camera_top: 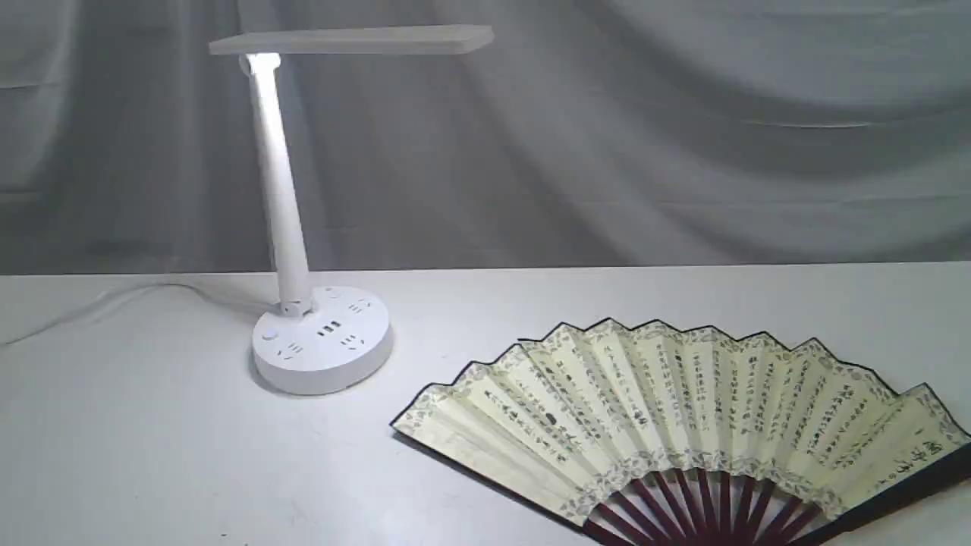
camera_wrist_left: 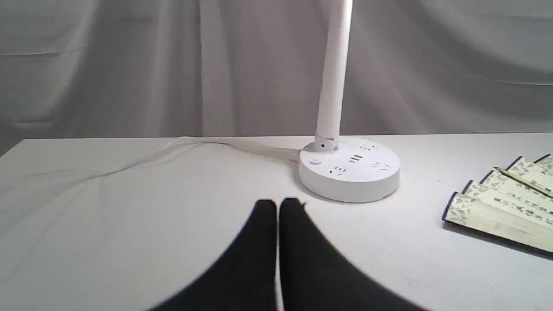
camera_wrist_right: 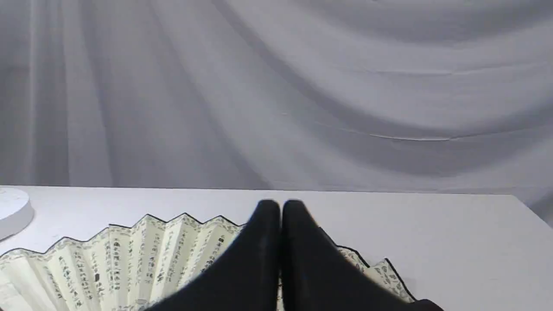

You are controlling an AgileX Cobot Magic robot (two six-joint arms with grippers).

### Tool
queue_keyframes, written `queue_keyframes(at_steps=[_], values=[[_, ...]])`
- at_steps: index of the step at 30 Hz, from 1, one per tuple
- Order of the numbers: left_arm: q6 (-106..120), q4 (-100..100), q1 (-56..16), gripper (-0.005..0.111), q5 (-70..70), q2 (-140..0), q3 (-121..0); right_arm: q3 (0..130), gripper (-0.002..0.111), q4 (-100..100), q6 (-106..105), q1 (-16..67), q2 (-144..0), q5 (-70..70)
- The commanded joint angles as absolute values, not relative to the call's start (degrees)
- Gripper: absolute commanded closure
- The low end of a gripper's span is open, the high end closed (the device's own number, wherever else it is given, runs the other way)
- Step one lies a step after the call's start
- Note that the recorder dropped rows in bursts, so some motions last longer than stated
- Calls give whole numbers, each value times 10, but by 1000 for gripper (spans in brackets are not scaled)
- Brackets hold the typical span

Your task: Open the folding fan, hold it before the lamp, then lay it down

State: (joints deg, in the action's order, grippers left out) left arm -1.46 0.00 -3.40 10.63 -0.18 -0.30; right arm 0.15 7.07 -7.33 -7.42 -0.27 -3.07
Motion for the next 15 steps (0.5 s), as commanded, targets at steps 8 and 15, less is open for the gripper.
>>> queue_keyframes(at_steps=[8,15], values=[[-14,5,-33,107,104,0,0,0,108,46,-70,-74,0,-58],[-14,5,-33,107,104,0,0,0,108,-50,6,-74,0,-58]])
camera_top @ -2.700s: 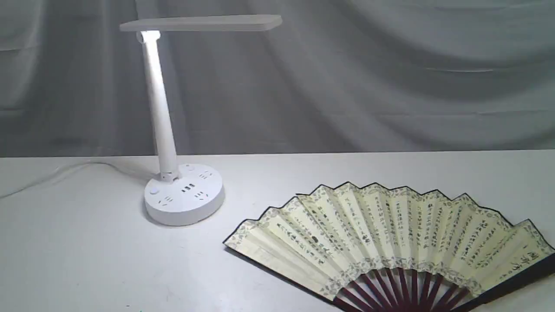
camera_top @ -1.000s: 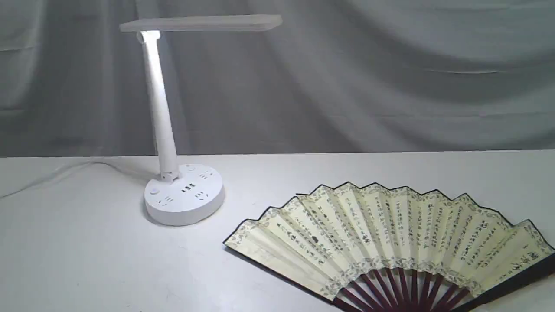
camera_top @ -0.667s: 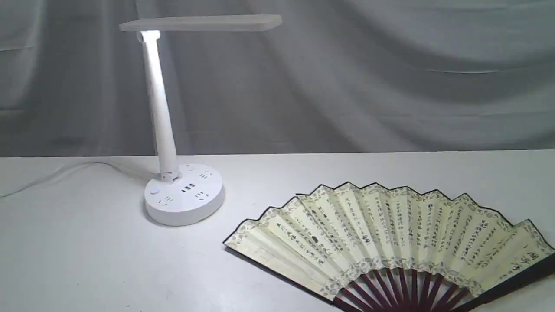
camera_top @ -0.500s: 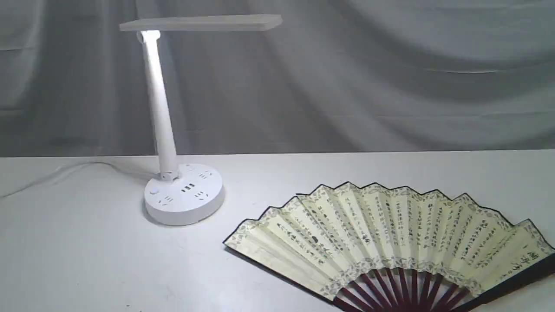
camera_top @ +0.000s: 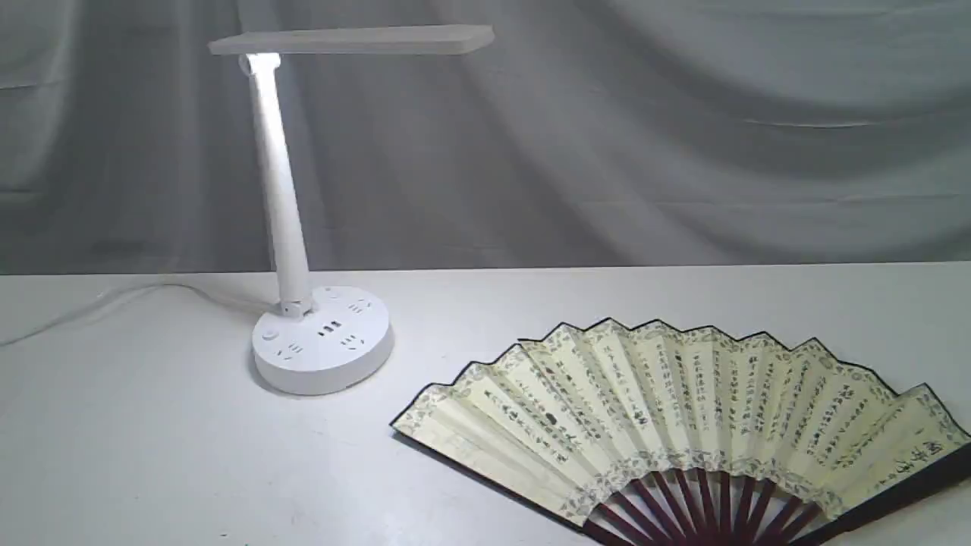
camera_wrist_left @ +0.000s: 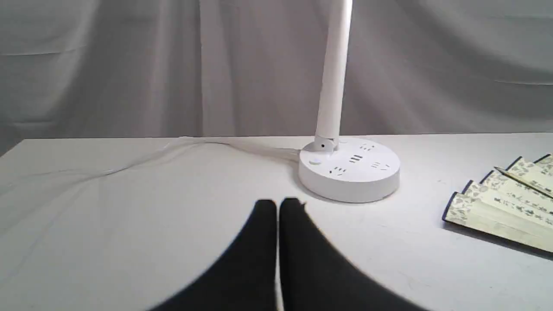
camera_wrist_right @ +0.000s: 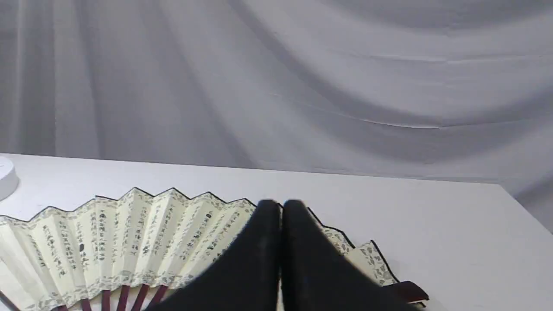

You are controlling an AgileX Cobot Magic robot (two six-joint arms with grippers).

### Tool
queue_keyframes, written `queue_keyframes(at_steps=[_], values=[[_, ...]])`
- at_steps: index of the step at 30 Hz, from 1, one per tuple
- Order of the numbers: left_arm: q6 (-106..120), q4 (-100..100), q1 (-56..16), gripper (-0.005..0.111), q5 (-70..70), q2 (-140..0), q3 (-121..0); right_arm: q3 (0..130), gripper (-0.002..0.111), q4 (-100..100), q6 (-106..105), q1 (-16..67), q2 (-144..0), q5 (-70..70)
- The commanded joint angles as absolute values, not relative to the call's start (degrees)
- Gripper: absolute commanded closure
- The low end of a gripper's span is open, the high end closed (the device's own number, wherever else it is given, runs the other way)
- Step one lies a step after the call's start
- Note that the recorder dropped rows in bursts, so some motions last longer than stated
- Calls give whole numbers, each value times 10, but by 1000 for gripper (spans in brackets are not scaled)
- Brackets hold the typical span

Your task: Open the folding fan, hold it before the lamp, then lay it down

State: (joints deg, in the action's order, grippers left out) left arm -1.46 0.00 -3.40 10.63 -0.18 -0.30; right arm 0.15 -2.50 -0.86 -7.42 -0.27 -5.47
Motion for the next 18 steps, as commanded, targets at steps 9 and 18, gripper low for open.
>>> queue_keyframes(at_steps=[9,18], values=[[-14,5,-33,107,104,0,0,0,108,-45,6,-74,0,-58],[-14,5,-33,107,104,0,0,0,108,-45,6,-74,0,-58]])
